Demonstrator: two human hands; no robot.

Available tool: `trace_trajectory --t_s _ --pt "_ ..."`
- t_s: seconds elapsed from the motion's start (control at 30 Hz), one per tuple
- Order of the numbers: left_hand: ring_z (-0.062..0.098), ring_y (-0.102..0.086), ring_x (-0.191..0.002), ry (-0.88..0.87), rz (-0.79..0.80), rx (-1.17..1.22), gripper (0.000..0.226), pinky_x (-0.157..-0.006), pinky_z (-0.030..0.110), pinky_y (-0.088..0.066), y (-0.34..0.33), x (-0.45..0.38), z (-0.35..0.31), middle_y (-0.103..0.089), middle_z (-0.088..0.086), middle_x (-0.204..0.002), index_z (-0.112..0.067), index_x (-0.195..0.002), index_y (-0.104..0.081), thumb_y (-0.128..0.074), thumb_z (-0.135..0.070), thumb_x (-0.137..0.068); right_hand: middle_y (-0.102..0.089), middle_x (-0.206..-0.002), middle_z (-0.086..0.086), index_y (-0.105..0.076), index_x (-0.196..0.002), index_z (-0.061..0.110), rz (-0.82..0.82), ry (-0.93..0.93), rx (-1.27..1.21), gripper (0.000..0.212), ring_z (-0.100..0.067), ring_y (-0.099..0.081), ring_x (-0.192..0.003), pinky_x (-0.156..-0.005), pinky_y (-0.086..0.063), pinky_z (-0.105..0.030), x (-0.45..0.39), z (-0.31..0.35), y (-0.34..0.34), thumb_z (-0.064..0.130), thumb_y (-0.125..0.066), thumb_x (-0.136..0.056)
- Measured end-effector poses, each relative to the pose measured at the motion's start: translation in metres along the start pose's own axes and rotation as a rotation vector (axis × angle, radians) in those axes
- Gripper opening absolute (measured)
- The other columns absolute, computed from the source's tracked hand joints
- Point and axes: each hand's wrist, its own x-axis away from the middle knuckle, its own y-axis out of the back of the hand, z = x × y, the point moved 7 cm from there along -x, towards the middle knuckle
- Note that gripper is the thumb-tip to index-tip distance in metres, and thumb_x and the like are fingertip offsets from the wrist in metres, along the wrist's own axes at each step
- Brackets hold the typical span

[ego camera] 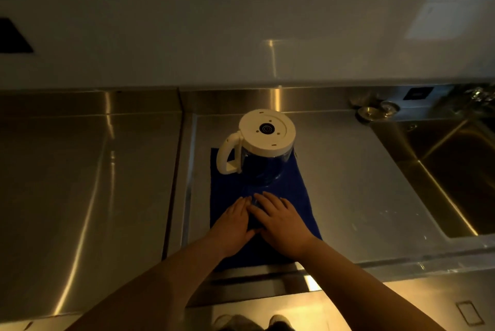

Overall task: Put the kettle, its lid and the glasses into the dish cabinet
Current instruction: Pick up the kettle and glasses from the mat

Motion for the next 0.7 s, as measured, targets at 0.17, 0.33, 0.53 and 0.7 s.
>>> trace_trajectory --t_s 0.17,0.33,0.53,0.7 --pt "0.016 -0.002 -0.146 0.021 -0.024 0.009 0.082 -0.115 0.025 -0.006 0.003 -0.004 -0.023 -0.004 0.003 -0.159 -0.012 -0.151 0.000 -0.049 -0.045 -0.093 -0.040 -0.144 -0.006 -0.037 -0.139 0.023 -0.056 0.083 -0.074 0.063 -0.028 -0.037 -0.132 -0.097 -0.041 -0.043 0.013 -0.022 0.014 0.040 -0.060 -0.084" --pt "0.017 -0.004 -0.145 0.069 -0.001 0.001 0.082 -0.115 0.027 -0.011 0.003 -0.009 -0.047 -0.003 0.006 -0.159 -0.013 -0.151 0.001 -0.047 -0.048 -0.094 -0.042 -0.141 -0.010 -0.042 -0.137 0.018 -0.125 0.103 -0.178 0.059 -0.029 -0.037 -0.129 -0.103 -0.038 -0.038 0.032 -0.043 0.029 0.038 -0.062 -0.085" --pt "0.020 -0.017 -0.143 0.111 -0.017 0.050 0.083 -0.115 0.031 -0.022 0.003 -0.011 -0.068 -0.010 0.007 -0.158 -0.012 -0.151 -0.003 -0.054 -0.040 -0.093 -0.045 -0.134 -0.017 -0.045 -0.131 0.012 -0.181 0.123 -0.254 0.061 -0.034 -0.043 -0.122 -0.097 -0.043 -0.037 0.048 -0.058 0.033 0.030 -0.072 -0.079" --pt "0.021 -0.014 -0.144 0.121 -0.039 -0.002 0.081 -0.116 0.032 -0.019 0.001 -0.015 -0.082 -0.010 0.008 -0.158 -0.011 -0.151 -0.004 -0.056 -0.035 -0.092 -0.043 -0.134 -0.016 -0.044 -0.131 0.015 -0.186 0.132 -0.258 0.064 -0.031 -0.042 -0.122 -0.095 -0.040 -0.031 0.058 -0.071 0.028 0.027 -0.075 -0.075"
